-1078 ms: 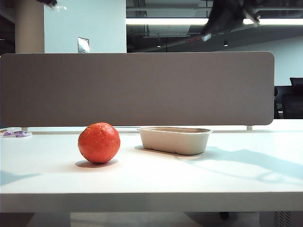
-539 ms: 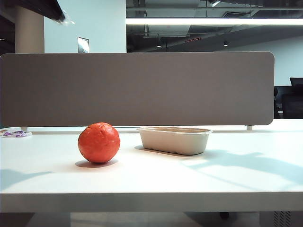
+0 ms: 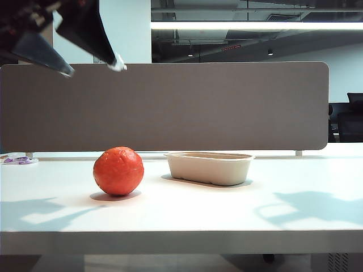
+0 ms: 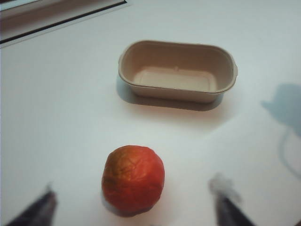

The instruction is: Pick up the orange and place it into the paper lunchbox.

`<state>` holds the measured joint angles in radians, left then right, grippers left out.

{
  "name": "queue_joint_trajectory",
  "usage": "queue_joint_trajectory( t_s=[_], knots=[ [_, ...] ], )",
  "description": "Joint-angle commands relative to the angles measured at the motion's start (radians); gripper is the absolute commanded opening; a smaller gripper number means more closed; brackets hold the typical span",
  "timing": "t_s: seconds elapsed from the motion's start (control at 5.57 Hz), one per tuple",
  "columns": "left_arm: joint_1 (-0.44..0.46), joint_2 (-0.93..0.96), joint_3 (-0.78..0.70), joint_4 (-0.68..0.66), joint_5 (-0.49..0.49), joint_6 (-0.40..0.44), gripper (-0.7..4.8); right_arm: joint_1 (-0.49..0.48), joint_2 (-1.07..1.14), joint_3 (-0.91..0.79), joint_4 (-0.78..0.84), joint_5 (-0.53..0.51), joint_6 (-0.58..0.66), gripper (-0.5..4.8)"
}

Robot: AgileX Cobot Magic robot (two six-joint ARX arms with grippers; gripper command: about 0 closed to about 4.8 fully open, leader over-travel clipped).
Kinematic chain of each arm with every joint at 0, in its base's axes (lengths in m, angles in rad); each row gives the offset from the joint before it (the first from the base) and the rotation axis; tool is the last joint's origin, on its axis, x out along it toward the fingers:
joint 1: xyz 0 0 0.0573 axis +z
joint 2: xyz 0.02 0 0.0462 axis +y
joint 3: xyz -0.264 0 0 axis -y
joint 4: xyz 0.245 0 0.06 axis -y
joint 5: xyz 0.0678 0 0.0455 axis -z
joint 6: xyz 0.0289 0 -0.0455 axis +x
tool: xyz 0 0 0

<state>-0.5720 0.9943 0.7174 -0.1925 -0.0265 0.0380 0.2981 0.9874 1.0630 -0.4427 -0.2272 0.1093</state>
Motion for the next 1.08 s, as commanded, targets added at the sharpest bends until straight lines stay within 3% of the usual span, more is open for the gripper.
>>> queue_joint_trajectory(
  t_s=[0.18,0.72,1.08],
  knots=[
    [0.029,0.452,-0.002,0.376,0.029,-0.012,4.79,0.0,-0.077,0.005,-0.006,0.023,0.003,-0.01],
    [0.032,0.6,-0.002,0.466,0.026,-0.012,4.79,0.0,-0.077,0.005,-0.005,0.024,0.003,-0.01],
    [0.032,0.6,-0.002,0.471,0.027,-0.012,4.14,0.0,-0.077,0.005,-0.004,0.024,0.003,-0.01]
  ],
)
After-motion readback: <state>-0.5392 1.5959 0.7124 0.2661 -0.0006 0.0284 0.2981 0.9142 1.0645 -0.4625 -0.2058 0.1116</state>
